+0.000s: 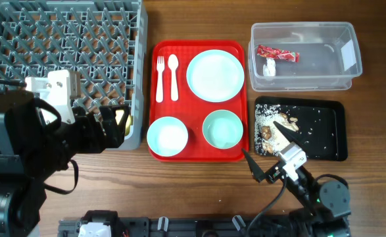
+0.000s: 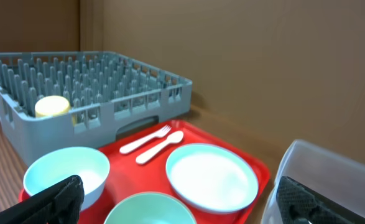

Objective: Sort waste into correct bins and load items into the dishwasher rack

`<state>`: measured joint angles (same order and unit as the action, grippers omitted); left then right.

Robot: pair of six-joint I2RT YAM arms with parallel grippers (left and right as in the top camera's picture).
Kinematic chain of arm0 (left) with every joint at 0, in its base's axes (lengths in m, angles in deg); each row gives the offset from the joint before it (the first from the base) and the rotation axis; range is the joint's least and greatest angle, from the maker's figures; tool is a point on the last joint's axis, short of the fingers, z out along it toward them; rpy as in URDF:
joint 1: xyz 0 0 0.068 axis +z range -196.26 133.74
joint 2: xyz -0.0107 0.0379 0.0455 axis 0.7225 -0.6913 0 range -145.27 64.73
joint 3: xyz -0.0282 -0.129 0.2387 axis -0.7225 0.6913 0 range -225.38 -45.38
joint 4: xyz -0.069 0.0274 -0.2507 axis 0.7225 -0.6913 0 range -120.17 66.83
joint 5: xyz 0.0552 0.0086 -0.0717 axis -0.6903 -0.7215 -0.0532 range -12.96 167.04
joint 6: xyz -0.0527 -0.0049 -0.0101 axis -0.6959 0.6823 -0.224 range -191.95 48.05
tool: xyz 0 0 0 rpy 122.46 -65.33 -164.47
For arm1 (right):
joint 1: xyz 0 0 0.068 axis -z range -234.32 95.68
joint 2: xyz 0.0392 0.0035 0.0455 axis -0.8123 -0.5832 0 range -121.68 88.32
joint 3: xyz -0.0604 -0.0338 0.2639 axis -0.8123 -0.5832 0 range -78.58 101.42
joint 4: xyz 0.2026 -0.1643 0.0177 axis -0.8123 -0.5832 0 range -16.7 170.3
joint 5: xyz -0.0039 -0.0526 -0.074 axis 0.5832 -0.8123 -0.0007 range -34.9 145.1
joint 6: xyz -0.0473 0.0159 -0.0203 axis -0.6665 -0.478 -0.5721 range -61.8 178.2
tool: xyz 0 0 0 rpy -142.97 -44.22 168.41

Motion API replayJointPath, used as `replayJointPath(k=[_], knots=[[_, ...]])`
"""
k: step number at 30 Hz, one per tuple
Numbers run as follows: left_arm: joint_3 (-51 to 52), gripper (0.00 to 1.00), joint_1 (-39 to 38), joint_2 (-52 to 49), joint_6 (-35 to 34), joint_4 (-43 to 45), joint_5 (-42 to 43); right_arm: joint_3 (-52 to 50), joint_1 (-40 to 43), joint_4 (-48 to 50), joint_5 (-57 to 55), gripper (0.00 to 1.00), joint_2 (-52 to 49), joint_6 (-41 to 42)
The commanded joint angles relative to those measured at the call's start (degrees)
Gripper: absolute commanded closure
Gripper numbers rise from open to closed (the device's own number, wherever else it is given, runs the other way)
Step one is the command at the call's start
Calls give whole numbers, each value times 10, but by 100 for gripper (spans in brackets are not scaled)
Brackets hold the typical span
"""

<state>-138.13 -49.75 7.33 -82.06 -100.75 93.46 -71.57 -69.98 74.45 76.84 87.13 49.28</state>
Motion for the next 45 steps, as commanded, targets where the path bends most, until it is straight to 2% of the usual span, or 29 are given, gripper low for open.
replayJointPath(k=[1, 4, 45], knots=[[-3, 0, -2, 3, 11, 1, 7, -42, 1, 27, -12, 0, 10, 42], [-3, 0, -2, 3, 11, 1, 7, -68, 1, 83, -12, 0, 10, 50], [-3, 0, -2, 3, 11, 1, 7, -67, 1, 77, -12, 0, 10, 44]])
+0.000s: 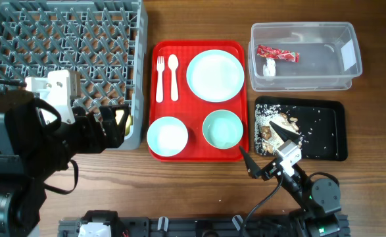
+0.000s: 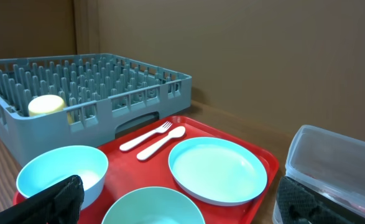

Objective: Sort waste into correct bins and load items into the dishwasher rack

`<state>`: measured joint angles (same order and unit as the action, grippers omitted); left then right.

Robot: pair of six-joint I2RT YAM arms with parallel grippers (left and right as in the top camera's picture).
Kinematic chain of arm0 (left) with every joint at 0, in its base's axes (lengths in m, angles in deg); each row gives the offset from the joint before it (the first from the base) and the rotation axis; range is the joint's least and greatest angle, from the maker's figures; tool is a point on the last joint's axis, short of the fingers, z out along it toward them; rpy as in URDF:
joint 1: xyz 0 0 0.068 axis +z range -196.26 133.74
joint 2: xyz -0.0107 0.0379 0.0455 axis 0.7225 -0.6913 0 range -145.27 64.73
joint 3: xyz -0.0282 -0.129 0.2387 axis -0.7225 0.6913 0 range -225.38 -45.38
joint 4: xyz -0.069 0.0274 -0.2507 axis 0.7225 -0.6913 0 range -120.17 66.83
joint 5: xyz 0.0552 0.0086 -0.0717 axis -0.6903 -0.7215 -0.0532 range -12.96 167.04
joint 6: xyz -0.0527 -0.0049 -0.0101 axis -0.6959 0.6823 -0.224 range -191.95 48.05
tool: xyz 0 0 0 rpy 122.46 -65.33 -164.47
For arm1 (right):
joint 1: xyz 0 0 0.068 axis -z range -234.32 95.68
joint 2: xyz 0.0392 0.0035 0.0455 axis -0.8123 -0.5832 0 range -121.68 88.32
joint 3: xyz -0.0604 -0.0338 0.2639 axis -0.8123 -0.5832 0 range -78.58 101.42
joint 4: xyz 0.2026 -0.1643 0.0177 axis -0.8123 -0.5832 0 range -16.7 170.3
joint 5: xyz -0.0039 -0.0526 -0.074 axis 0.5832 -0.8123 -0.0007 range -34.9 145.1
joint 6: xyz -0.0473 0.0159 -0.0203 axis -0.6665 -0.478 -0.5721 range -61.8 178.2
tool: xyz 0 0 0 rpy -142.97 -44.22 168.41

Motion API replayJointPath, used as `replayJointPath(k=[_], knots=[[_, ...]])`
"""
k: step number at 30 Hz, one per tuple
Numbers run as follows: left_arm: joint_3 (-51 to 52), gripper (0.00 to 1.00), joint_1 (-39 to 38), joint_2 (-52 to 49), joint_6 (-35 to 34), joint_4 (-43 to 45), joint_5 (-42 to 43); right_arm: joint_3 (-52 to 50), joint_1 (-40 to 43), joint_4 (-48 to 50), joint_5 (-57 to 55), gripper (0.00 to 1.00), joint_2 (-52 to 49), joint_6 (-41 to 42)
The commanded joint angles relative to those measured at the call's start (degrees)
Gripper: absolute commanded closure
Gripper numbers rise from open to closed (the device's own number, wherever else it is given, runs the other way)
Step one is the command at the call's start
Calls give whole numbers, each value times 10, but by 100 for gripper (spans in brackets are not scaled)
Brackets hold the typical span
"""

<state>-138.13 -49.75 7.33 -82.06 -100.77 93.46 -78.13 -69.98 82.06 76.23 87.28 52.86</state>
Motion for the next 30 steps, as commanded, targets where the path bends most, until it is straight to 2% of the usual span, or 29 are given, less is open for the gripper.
replayJointPath(k=[1, 30], knots=[[-3, 0, -2, 3, 11, 2, 7, -2, 1, 1, -6, 0, 8, 9], [-3, 0, -2, 3, 11, 2, 7, -2, 1, 1, -6, 0, 0, 8]])
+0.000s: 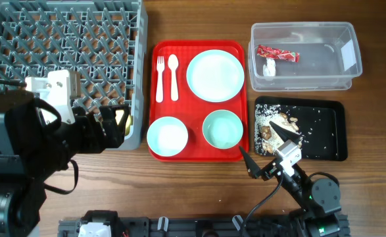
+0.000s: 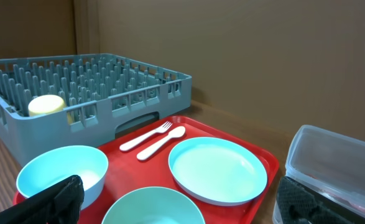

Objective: Sort waste into correct bins and load items into the dishwasher rack

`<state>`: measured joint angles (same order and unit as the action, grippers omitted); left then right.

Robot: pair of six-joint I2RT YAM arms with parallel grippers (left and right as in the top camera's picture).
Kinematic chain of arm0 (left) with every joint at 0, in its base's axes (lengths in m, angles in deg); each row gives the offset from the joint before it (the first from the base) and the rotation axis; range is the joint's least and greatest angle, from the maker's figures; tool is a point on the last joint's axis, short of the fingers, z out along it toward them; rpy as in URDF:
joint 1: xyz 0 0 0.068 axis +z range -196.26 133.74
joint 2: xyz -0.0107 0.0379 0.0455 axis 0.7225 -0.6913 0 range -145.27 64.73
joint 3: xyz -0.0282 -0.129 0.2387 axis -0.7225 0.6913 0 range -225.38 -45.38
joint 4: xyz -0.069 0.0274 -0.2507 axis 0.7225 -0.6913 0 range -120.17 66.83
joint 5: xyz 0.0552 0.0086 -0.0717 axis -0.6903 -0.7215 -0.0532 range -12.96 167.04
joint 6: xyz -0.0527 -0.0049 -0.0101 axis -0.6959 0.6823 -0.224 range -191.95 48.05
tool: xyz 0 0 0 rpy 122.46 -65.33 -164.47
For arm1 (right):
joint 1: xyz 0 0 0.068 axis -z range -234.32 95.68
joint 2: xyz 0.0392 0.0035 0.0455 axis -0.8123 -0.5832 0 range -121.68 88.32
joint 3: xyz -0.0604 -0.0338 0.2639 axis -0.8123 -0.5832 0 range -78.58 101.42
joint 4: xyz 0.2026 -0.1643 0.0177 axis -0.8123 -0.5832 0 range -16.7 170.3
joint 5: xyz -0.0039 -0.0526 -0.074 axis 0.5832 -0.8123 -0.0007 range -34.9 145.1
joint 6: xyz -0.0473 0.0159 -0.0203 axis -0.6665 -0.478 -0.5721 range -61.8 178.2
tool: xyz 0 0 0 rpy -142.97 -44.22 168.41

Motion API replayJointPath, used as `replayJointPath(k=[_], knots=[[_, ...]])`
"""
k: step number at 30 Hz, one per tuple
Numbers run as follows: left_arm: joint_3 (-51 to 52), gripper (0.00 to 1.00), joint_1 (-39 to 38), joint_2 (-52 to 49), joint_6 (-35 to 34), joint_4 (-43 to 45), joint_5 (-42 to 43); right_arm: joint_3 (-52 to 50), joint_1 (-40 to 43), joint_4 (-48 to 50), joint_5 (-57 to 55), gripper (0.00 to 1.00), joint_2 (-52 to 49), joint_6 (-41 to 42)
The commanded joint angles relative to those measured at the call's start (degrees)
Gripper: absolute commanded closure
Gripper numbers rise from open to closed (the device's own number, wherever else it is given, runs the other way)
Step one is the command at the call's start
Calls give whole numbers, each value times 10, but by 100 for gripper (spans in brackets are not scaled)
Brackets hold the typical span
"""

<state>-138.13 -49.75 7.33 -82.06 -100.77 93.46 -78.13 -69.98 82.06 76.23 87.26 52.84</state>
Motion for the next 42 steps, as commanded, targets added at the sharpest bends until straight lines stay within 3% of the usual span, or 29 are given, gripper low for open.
replayJointPath(k=[1, 37, 42], knots=[[-3, 0, -2, 3, 11, 2, 7, -2, 1, 1, -6, 0, 0, 9], [-3, 0, -2, 3, 11, 2, 7, -2, 1, 1, -6, 0, 0, 9], [-3, 0, -2, 3, -34, 2, 40, -2, 1, 1, -6, 0, 0, 9]])
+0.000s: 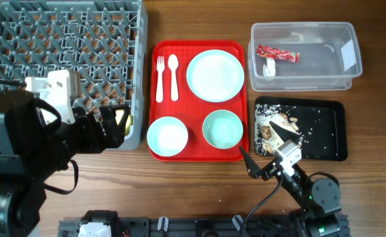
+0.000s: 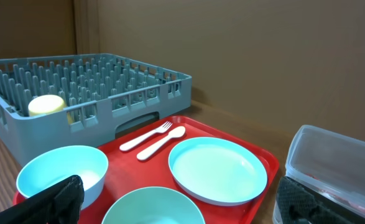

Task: Sort waste into correct bins and load items into the dishwasher rack
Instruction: 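Move the left gripper to the white spoon and grasp it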

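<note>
My right gripper hangs open and empty at the red tray's front right corner, its jaws spread wide before a green bowl. The tray also carries a pale blue bowl, a plate, a fork and a spoon. A grey dishwasher rack holds a yellow cup. The bulky left arm covers the rack's front edge, and its fingers are not made out.
A clear bin at the back right holds a red wrapper. In front of it lies a black tray strewn with food scraps, just right of my right gripper.
At the oldest moment my open right gripper stood a little farther right and nearer the front edge, beside the black tray. By 2.4 s ago it had shifted slightly left toward the red tray, facing the green bowl. It has stayed there since; the left arm never moved.
</note>
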`<state>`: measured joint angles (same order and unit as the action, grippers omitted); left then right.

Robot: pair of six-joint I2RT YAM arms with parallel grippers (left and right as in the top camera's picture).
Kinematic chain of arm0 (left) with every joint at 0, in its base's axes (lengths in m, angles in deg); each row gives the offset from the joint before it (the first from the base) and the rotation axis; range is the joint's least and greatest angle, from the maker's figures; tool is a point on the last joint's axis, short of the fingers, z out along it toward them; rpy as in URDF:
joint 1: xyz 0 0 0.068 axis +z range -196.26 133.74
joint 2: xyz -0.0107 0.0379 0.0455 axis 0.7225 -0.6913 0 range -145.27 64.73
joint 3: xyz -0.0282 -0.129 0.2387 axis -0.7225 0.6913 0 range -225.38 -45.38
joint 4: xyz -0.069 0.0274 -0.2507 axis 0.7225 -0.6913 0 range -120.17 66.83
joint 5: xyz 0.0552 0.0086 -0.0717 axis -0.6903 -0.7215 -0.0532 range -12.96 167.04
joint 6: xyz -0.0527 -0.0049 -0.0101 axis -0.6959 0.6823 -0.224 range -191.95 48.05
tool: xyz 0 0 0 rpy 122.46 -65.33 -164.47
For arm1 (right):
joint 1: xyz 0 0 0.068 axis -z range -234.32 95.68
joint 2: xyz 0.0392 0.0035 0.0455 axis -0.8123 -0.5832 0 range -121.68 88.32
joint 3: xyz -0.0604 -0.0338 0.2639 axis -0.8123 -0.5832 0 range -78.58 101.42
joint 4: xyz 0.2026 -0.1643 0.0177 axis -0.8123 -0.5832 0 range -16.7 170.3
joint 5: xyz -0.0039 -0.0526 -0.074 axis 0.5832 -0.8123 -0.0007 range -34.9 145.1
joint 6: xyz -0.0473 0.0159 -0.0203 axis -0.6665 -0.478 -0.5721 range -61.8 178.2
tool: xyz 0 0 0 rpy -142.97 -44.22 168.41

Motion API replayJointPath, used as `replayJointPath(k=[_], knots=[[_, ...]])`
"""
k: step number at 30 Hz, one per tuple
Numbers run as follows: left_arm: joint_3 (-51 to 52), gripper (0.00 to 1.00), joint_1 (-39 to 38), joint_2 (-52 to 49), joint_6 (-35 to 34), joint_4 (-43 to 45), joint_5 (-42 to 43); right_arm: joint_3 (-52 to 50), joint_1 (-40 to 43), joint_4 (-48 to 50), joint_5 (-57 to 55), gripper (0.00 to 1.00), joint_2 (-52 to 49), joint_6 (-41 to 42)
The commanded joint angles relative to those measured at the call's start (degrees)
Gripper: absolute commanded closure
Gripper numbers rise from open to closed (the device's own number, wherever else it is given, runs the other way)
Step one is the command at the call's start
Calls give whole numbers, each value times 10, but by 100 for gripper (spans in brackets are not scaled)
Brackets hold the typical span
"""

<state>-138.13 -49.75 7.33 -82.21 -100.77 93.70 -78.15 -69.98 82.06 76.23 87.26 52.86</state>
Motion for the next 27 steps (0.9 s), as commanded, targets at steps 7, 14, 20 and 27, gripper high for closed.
replayJointPath(k=[7, 14, 20, 27], knots=[[-3, 0, -2, 0, -112, 50, 64, -1, 1, 1, -6, 0, 0, 9], [-3, 0, -44, -70, -110, 12, -12, -1, 1, 1, -6, 0, 0, 8], [-3, 0, -108, -186, -111, 24, -71, -1, 1, 1, -6, 0, 0, 8], [-2, 8, -176, -339, -110, 108, -171, -1, 1, 1, -6, 0, 0, 8]])
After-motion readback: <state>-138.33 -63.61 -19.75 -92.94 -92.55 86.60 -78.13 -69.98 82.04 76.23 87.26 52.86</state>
